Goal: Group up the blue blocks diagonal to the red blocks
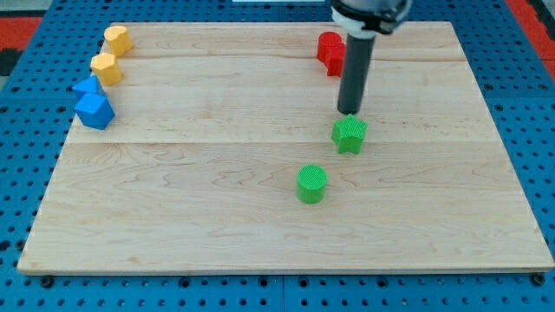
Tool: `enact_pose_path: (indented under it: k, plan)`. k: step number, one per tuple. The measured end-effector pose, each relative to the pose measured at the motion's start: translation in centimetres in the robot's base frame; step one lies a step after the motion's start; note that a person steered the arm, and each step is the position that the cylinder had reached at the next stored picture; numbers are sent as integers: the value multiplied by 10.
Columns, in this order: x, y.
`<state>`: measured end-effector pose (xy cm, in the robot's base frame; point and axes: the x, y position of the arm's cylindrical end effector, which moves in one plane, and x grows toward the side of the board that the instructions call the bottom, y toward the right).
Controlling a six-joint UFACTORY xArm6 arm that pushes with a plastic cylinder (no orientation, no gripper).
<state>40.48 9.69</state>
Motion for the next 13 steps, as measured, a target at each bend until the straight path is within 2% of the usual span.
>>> enact_pose_path:
  k: [1,2,3,4,5,7,8,9,11,12,13]
  plan:
    - [43,-32]
    - [42,-57]
    - [7,-89]
    - [8,-158]
    - [36,-230]
    - [41,-398]
    - [37,-401]
    - [-5,-402]
    - [-27,-402]
    - [-16,-358]
    - [47,-286]
